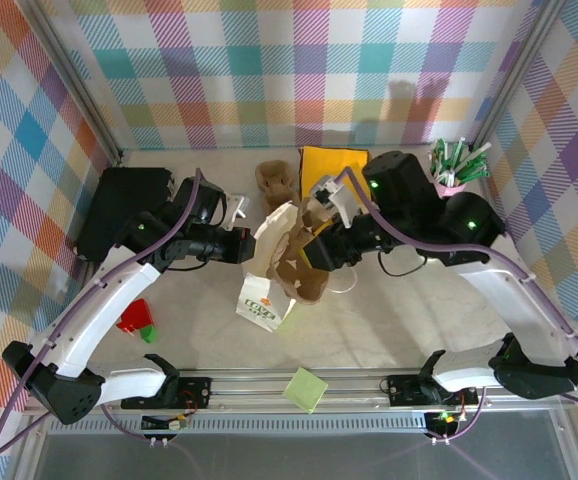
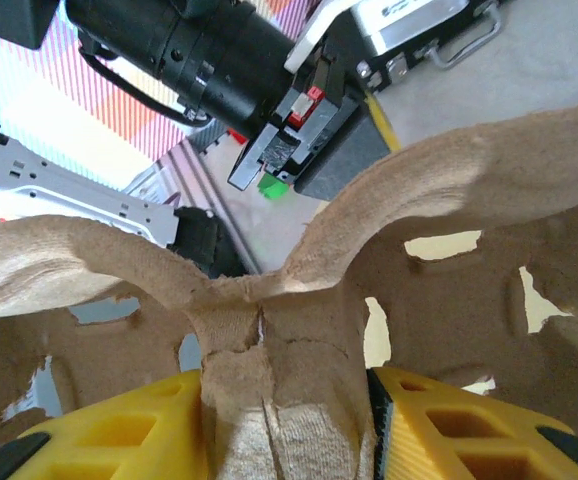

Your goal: Pack the takeout coffee

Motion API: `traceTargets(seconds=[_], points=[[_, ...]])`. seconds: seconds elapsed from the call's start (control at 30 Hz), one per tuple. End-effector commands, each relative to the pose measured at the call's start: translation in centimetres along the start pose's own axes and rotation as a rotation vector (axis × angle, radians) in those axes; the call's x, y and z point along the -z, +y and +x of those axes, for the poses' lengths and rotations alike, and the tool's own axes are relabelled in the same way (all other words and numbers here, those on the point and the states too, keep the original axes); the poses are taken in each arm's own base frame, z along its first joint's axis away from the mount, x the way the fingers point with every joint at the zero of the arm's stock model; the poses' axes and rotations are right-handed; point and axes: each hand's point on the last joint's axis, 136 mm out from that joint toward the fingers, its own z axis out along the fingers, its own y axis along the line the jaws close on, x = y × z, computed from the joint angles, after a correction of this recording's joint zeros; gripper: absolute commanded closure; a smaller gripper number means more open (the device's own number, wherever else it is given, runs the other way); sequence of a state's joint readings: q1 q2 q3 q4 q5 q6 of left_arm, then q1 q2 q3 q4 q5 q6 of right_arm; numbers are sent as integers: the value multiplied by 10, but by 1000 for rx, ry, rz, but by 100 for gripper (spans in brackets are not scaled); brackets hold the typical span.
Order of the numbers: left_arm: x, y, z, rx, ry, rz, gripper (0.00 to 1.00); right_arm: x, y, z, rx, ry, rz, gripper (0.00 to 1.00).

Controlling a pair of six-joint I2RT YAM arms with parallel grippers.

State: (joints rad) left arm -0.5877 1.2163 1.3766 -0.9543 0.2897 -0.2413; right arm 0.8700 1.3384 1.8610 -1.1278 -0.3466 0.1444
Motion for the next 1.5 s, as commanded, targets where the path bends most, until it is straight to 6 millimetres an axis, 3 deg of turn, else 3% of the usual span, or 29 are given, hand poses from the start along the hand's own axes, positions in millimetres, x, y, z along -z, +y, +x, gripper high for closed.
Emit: traceTargets(seconds=[0.0, 0.43, 0.8, 1.2, 1.47], points=[[-4, -6, 4, -46, 12, 34, 100, -9, 9, 2, 8, 39, -76, 55], [-3, -13, 1, -89, 21, 63, 100, -40, -22, 8, -71, 122, -127, 55], [-2, -24, -5, -86, 23, 115, 100, -35, -36, 9, -97, 118, -114, 55], [7, -36, -16, -72, -5, 152, 100, -25, -31, 4, -87, 96, -127, 55], [-14, -29, -4, -58, 35, 162, 100, -25, -37, 10, -90, 99, -117, 55]])
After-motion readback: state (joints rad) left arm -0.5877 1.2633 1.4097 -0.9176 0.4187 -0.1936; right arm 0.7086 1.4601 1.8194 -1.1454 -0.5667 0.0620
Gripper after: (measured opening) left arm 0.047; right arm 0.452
